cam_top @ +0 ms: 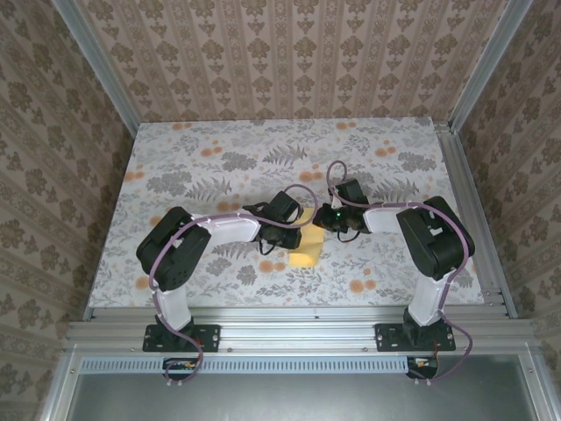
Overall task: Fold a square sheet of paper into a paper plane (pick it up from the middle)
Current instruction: Fold the square sheet of paper in half at the center of the table.
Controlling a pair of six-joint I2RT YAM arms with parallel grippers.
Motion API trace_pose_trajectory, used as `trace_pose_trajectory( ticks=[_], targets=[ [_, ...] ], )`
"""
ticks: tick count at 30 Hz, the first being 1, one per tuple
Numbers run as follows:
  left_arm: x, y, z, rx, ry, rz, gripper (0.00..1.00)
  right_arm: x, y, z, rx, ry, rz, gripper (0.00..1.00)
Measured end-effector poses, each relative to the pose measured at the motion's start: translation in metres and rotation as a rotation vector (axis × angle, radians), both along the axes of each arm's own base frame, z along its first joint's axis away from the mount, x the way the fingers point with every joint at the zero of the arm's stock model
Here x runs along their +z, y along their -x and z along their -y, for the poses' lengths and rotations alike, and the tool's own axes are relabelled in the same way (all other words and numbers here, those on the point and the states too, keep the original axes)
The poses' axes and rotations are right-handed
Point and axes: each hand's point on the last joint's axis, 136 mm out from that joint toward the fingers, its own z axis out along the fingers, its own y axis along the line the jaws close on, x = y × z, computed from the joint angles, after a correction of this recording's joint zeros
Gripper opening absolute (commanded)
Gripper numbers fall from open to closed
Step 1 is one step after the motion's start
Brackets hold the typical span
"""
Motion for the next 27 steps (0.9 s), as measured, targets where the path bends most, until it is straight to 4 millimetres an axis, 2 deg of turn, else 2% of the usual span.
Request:
trace_pose_trajectory(
  ticks=[17,24,27],
  targets=[
    [-0.001,0.001,-0.001,-0.012,0.001,0.009,0.18,-0.001,-0.020,0.036,-0.064,0.038,0.019,0.15],
    [-0.001,0.000,0.000,-0.013,0.002,0.010,0.18,0.000,-0.024,0.039,-0.075,0.038,0.022,0.15],
    [0.000,0.000,0.000,-0.013,0.002,0.010,0.18,0.008,-0.024,0.039,-0.076,0.034,0.034,0.16]
  ],
)
